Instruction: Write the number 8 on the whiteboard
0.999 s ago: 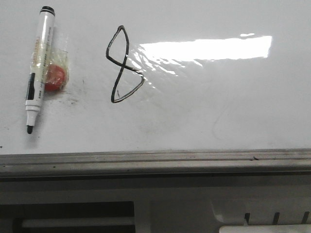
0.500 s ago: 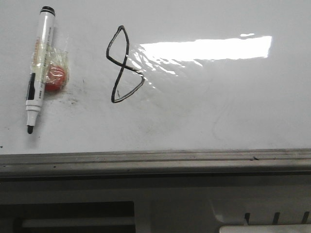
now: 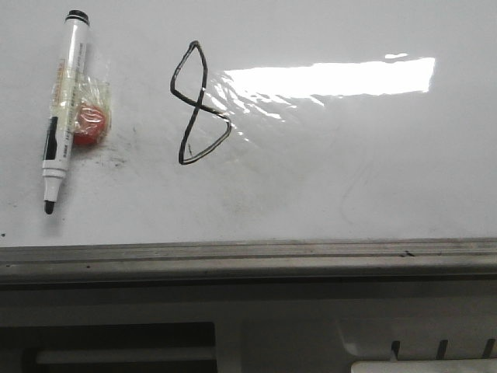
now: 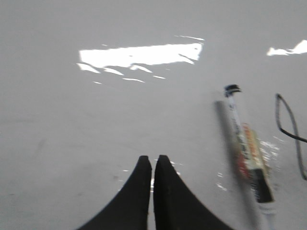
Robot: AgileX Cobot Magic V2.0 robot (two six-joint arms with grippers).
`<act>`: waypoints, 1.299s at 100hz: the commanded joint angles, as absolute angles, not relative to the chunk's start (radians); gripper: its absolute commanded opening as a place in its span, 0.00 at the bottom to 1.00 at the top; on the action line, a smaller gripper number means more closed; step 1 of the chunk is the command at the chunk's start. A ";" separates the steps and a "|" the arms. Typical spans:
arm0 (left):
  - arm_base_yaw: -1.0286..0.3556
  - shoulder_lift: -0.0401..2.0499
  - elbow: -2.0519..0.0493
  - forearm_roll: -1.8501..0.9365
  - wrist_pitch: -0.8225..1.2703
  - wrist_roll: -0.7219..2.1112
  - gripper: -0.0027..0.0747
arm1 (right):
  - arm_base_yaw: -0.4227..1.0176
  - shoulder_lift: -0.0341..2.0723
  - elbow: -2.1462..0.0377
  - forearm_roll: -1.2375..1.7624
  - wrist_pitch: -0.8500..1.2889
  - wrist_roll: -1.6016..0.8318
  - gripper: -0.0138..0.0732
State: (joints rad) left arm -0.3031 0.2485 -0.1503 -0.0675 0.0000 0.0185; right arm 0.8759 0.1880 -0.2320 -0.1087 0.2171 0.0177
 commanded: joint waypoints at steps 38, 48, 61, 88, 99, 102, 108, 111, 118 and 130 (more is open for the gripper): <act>-0.014 -0.029 0.032 -0.009 0.000 0.000 0.01 | 0.873 0.196 -0.259 -0.120 0.139 0.017 0.09; -0.014 -0.032 0.034 0.000 0.117 0.000 0.01 | 0.873 0.196 -0.259 -0.120 0.139 0.017 0.09; -0.014 -0.032 0.034 0.000 0.283 0.000 0.01 | 0.873 0.196 -0.259 -0.120 0.139 0.017 0.09; -0.014 -0.032 0.034 0.000 0.265 0.000 0.01 | 0.873 0.196 -0.259 -0.120 0.139 0.017 0.09; -0.014 -0.032 0.034 0.000 0.265 0.000 0.01 | 0.873 0.196 -0.259 -0.120 0.139 0.017 0.09; -0.014 -0.032 0.034 0.000 0.265 0.000 0.01 | 0.873 0.196 -0.259 -0.120 0.139 0.017 0.09; -0.014 -0.032 0.034 0.000 0.265 0.000 0.01 | 0.873 0.196 -0.259 -0.120 0.139 0.017 0.09; -0.014 -0.032 0.034 0.000 0.265 0.000 0.01 | 0.873 0.196 -0.259 -0.120 0.139 0.017 0.09; -0.014 -0.032 0.034 0.000 0.265 0.000 0.01 | 0.873 0.196 -0.259 -0.120 0.139 0.017 0.09; -0.014 -0.032 0.034 0.000 0.265 0.000 0.01 | 0.873 0.196 -0.259 -0.120 0.139 0.017 0.09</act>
